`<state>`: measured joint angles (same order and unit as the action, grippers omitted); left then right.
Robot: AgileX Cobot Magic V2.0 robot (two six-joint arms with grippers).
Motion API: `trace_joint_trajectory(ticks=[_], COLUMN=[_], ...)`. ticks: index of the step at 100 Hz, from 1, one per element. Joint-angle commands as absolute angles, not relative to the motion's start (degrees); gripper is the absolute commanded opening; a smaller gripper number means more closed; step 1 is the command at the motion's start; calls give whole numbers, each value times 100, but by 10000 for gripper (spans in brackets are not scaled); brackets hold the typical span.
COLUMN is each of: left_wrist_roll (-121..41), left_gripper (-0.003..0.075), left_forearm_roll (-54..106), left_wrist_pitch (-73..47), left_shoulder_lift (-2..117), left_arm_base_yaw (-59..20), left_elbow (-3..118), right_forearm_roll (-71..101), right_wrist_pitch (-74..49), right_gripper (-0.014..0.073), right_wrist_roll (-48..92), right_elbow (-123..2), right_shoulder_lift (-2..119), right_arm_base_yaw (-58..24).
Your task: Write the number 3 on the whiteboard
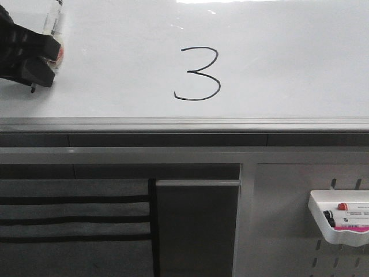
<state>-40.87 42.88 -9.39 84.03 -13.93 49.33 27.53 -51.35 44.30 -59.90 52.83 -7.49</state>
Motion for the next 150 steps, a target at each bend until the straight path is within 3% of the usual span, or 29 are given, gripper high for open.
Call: trace_joint_trajectory(ticks=[1, 11, 31, 43, 60, 80, 90, 100, 111, 150], left_wrist_roll=[-4030, -4030, -3925, -2661, -390, 0, 34, 34, 34, 34], left_gripper=[314, 425, 428, 419, 419, 416, 330, 155, -15, -20], left_forearm_roll=[4295, 4023, 3462, 2144, -273, -632, -632, -632, -632, -343], left_wrist_pitch=[-746, -943, -2073, -2785, -3532, -2458, -1784, -1388, -1175, -1187], left_shoulder_lift=[8209, 8079, 7143, 6402, 5299, 3976, 3461, 3141, 3053, 3077], left_arm_base_yaw=[-1417, -1417, -1417, -1417, -1417, -1417, -1417, -1417, -1417, -1417], left_elbow=[5078, 5078, 5088, 5088, 4975, 4048, 3508, 3165, 3009, 3009], right_forearm_roll=[2952, 2719, 740, 510, 597, 739, 739, 739, 739, 739], right_wrist_pitch=[-4831, -4966, -5763, -6138, -4781, -3338, -3170, -3061, -2954, -2944], right_gripper=[379, 379, 378, 378, 335, 190, 77, -63, -69, -69], right_wrist_roll=[4278, 4004, 1413, 530, 67, 67, 78, 116, 116, 116], right_elbow=[-6122, -6171, -6263, -6172, -5437, -4333, -4033, -3849, -3736, -3711], right_shoulder_lift=[5260, 5260, 5125, 5047, 4446, 3520, 3155, 2850, 2690, 2710], right_arm_base_yaw=[-718, -715, -715, -715, -715, -715, -715, -715, -715, -715])
